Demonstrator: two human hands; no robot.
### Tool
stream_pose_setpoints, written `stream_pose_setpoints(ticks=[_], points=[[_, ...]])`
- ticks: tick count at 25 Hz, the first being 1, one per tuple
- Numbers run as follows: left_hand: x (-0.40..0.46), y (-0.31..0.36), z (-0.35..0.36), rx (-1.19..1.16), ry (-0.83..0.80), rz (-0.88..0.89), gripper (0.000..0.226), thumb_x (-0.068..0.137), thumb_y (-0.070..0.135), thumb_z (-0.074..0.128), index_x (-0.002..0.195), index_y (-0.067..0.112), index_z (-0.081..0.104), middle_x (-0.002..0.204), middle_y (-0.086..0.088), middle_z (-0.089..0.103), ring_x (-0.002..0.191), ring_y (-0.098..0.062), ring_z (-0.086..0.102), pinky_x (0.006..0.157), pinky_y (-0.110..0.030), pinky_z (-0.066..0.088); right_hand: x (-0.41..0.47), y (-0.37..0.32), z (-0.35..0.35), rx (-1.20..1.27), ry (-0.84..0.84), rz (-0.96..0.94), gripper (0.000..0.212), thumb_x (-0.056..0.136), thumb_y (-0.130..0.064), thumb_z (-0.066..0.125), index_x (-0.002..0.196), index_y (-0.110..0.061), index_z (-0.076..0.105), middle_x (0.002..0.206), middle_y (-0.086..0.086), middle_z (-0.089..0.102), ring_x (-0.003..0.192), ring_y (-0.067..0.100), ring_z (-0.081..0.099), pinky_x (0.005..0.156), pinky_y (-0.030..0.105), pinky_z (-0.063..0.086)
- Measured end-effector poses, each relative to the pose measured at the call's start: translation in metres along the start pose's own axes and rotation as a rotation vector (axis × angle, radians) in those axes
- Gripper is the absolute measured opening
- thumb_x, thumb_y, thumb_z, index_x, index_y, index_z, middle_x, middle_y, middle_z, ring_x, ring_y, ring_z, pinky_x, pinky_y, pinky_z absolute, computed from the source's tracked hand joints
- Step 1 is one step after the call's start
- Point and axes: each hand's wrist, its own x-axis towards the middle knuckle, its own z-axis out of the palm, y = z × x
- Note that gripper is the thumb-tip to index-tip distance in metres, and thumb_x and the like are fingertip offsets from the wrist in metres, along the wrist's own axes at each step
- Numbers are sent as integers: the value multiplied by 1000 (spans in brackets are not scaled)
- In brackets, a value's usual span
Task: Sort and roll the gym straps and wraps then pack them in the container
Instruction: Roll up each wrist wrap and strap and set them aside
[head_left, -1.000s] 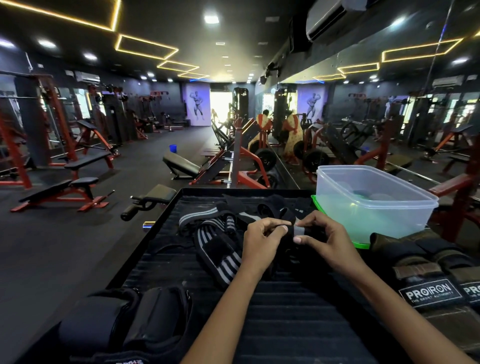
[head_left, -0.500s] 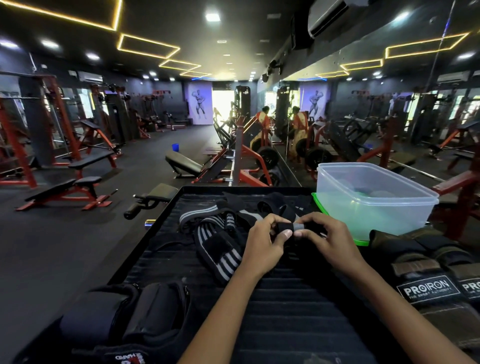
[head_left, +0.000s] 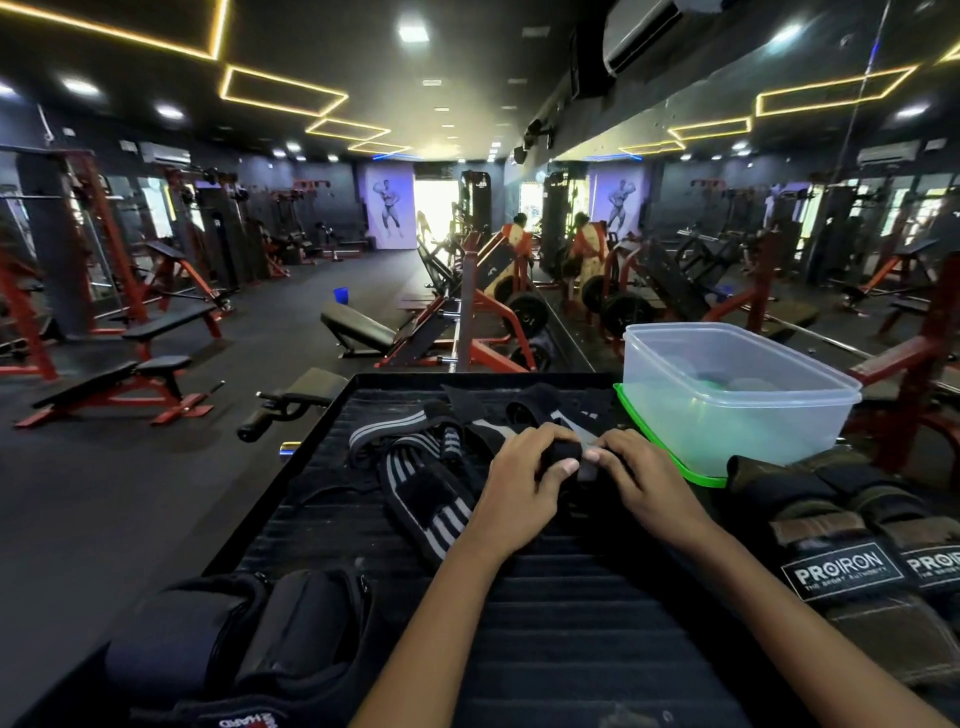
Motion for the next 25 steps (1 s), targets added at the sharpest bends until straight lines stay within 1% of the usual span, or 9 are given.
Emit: stream_pose_setpoints(ticks=[2,4,6,8,13,16,20,22,25], points=[[0,-2,0,16,18,-12,15,91,21,55,103,26,61,100,16,61,99,-5,51,91,-38,45,-1,-1,0,36,-9,22,24,88,-49,49,78,-30,58,77,-16,60,79,4,55,69,13,37],[0,-1,-1,32,48,-46,12,91,20,56,101,22,62,92,20,58,97,-7,51,92,-43,45,-2,-4,-1,110,-14,59,13,85,-34,69,88,-23,62,85,-15,64,85,3,59,73,14,41],[1,3,-2,32,72,-67,11,91,17,59,101,17,64,86,22,53,96,-10,52,91,-42,45,-2,-6,-4,146,-16,48,24,78,-15,77,91,-24,59,88,-18,63,84,1,60,73,12,42],[0,8,-3,28,69,-102,12,92,18,60,102,16,65,84,23,49,97,-12,52,93,-39,45,-3,-7,-5,147,-1,44,30,76,-7,78,85,-25,56,85,-21,62,79,-2,58,70,10,40],[1,5,0,9,-15,-231,3,97,26,53,96,24,56,92,17,47,106,-15,47,101,-45,38,-4,0,-2,25,12,-44,17,77,-23,73,89,-18,63,87,-17,62,84,1,57,74,10,39],[2,1,2,-7,1,-201,9,96,23,54,95,16,59,98,6,58,102,-13,48,94,-36,41,-3,3,-2,-23,-25,-83,15,82,-19,73,94,-17,63,89,-19,56,85,-1,55,75,9,38],[1,2,-3,-80,-17,-76,15,90,15,60,105,20,62,103,9,63,98,-6,55,87,-23,45,-2,6,-6,-74,-41,-80,17,86,-32,63,99,-20,63,90,-24,54,87,0,54,77,16,40],[0,1,-3,-32,-28,-46,18,90,14,59,106,22,61,103,12,62,98,-5,54,91,-28,44,-2,8,-6,-93,-50,-72,21,88,-36,59,100,-19,63,89,-25,53,86,0,53,76,18,40],[0,-3,-1,60,20,-37,11,93,21,53,102,21,60,100,12,61,100,-9,52,95,-41,43,-3,4,-3,-73,-73,-78,20,91,-35,56,101,-19,63,87,-25,53,87,-4,52,75,12,38]])
